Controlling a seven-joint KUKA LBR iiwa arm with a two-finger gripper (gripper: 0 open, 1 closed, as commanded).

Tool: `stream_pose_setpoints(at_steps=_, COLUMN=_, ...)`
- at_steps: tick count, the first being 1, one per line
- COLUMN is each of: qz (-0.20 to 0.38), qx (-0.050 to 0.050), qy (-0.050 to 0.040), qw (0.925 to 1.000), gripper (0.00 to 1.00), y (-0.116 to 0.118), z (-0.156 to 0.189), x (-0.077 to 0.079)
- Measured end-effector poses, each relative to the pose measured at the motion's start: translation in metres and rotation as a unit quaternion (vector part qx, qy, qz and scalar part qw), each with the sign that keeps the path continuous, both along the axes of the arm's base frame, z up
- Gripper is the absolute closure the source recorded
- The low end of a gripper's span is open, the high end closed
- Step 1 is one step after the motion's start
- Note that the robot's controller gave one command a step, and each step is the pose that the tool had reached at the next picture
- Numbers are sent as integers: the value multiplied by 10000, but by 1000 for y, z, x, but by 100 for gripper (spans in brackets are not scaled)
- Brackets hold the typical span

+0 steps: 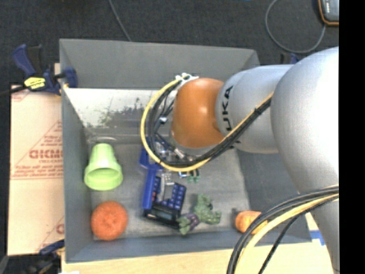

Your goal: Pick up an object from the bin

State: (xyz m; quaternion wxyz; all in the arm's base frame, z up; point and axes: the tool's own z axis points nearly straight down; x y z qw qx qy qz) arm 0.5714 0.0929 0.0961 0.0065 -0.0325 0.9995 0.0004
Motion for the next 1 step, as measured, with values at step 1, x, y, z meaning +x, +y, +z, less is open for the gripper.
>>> stream_pose_setpoints(at_steps=1, qz=-431, qx=-3, qy=14, qw=9991, gripper=0, y=-36, z=19, x=30)
